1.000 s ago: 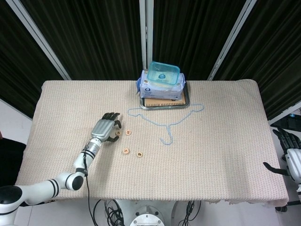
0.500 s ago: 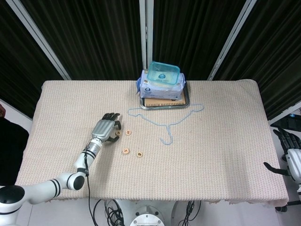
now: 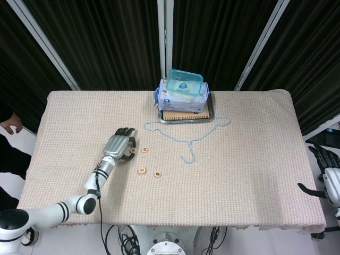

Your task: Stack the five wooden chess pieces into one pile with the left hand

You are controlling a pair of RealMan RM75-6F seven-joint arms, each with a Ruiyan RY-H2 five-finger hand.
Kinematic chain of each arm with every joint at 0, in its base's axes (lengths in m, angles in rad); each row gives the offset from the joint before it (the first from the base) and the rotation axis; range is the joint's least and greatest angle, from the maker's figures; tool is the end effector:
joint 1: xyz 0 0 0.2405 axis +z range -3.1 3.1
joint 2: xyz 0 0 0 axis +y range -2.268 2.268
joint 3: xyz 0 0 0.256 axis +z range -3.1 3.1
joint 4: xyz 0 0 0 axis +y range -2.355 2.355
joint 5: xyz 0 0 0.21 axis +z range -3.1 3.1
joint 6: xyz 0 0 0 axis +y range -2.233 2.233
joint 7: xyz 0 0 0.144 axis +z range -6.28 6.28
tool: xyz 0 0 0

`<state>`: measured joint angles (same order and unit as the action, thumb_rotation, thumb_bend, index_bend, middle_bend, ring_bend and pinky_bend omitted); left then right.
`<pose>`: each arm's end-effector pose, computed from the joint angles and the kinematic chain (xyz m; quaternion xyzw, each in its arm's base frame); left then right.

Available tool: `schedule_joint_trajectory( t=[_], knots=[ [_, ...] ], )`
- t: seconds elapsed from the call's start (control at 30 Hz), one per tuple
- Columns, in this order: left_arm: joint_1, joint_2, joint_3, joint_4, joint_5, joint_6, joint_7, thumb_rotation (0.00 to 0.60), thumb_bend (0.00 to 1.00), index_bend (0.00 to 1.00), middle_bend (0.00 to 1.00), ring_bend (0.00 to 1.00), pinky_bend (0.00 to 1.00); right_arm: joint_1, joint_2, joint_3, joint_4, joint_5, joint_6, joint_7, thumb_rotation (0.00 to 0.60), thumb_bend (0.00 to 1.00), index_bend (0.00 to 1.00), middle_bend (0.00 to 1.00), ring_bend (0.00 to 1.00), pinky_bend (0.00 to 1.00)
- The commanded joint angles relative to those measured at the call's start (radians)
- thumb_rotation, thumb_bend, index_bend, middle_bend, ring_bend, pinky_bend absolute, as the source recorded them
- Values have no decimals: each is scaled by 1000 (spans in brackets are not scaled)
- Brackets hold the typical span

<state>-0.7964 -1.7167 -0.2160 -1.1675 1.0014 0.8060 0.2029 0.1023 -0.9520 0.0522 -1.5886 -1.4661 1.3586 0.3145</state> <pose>-0.1713 0.3779 -0.0574 -0.7082 -0.4623 -0.3384 0.4126 -0.3347 -0.1875 0.2053 0.5689 -0.4621 0.3894 0.5579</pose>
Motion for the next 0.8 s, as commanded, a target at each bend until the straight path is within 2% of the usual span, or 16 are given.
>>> schedule_joint_trajectory(
  t=[0.03, 0.4, 0.5, 0.8],
  knots=[
    [1, 2, 0, -4, -2, 4, 3, 600, 284, 479, 68, 0, 0, 0, 0, 0, -1, 0, 0, -1, 600, 101, 0, 0, 0, 0],
    [7, 42, 1, -82, 6, 44, 40, 600, 284, 492, 70, 0, 0, 1, 0, -1, -1, -1, -3, -2, 600, 101, 0, 0, 0, 0],
    [10, 73, 2, -141, 8, 68, 72, 600, 285, 492, 71, 0, 0, 1, 1, -2, -2, -4, -2, 0, 600, 101, 0, 0, 0, 0],
    [32, 166, 29, -409, -34, 127, 180, 600, 285, 500, 74, 0, 0, -3, 6, -5, -3, -14, 8, 14, 600, 101, 0, 0, 0, 0]
  ],
)
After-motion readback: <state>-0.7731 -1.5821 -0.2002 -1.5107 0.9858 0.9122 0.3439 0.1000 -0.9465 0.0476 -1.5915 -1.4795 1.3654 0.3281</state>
